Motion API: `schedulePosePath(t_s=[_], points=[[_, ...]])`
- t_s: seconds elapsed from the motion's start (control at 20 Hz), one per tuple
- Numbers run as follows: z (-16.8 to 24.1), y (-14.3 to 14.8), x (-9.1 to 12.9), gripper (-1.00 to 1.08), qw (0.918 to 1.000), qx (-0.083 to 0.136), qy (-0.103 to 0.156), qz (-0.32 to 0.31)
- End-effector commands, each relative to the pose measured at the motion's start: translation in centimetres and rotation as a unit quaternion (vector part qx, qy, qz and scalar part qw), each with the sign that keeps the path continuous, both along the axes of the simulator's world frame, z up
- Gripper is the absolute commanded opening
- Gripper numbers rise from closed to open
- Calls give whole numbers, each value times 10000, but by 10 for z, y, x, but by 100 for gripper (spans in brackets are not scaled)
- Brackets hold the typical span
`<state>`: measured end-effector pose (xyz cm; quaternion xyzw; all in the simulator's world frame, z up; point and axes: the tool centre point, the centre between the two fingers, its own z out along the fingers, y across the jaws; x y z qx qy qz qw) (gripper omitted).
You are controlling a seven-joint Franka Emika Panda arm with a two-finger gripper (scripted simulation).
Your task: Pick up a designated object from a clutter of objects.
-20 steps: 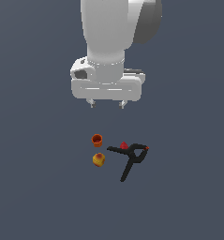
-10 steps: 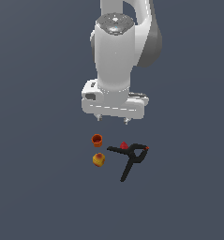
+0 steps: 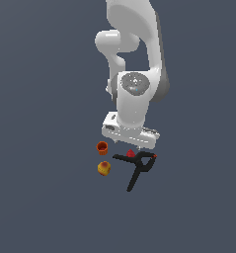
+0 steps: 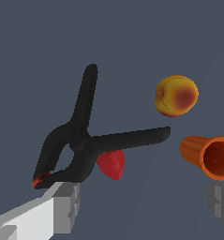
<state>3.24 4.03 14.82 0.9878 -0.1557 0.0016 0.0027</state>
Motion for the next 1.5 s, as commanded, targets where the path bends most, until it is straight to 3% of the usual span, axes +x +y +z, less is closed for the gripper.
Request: schedulePosePath(t_s=[0.0, 0.35, 0.9, 1.45], points=[[-23, 8, -1, 100, 9998, 7, -3, -186], [-65, 21, -7, 100, 9987, 25, 7, -508], [-80, 25, -9, 100, 9983, 28, 17, -577], [-124, 25, -10, 100, 9982, 30, 11, -593]])
